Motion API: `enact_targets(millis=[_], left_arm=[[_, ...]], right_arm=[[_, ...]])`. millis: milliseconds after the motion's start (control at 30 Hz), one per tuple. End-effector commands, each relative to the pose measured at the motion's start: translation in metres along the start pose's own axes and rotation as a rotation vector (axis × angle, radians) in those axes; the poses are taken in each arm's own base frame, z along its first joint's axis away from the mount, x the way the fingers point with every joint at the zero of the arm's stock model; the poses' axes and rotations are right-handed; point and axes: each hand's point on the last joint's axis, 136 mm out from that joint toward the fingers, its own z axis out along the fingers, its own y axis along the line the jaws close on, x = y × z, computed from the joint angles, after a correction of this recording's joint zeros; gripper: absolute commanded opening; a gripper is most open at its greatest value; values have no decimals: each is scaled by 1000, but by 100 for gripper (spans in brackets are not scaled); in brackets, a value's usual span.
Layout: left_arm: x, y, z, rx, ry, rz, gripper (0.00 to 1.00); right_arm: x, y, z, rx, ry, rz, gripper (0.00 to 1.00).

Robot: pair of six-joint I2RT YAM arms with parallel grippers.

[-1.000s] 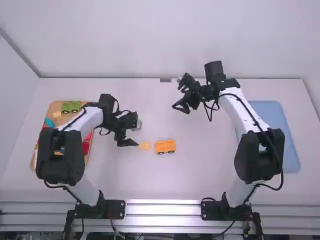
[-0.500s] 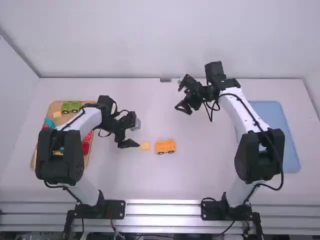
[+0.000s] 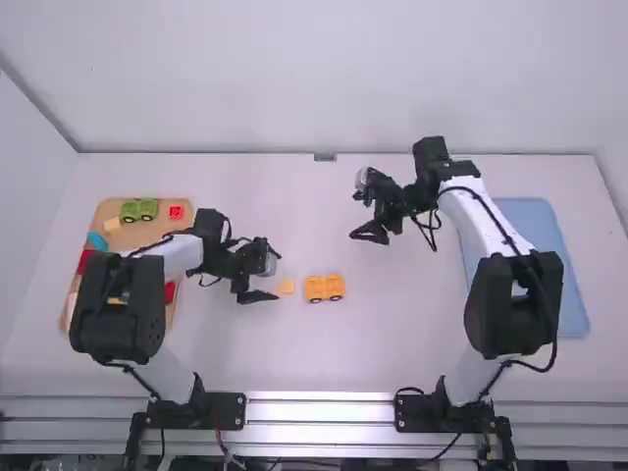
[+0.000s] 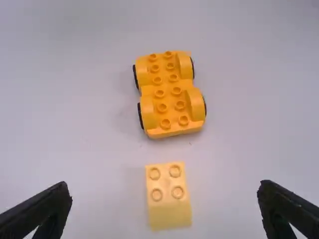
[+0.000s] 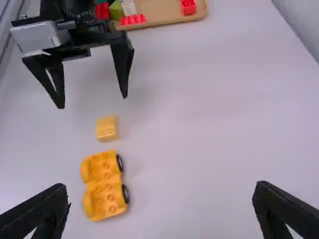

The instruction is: Assemble lego blocks to make yellow taxi

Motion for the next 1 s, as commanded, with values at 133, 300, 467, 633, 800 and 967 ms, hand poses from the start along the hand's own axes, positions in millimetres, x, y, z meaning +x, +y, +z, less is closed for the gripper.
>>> enact_targets(millis=[133, 300, 467, 633, 800, 967], left_arm=[[-7, 0, 9, -36, -123, -149, 99], [8, 0, 18, -35, -109, -223, 99], [18, -7, 27, -4, -120, -210, 99], [30, -10, 36, 12, -119, -200, 99], [39, -9, 41, 3, -108, -197, 99], [48, -9, 44, -1, -75, -201, 99]], right_arm=[[20, 19, 25, -49, -49, 13, 98], [24, 28, 30, -73, -86, 29, 99], [30, 36, 32, -91, -93, 25, 99], [36, 45, 36, -111, -104, -10, 98], [39, 46, 39, -105, -125, -11, 99], [40, 46, 42, -101, -129, -27, 99]])
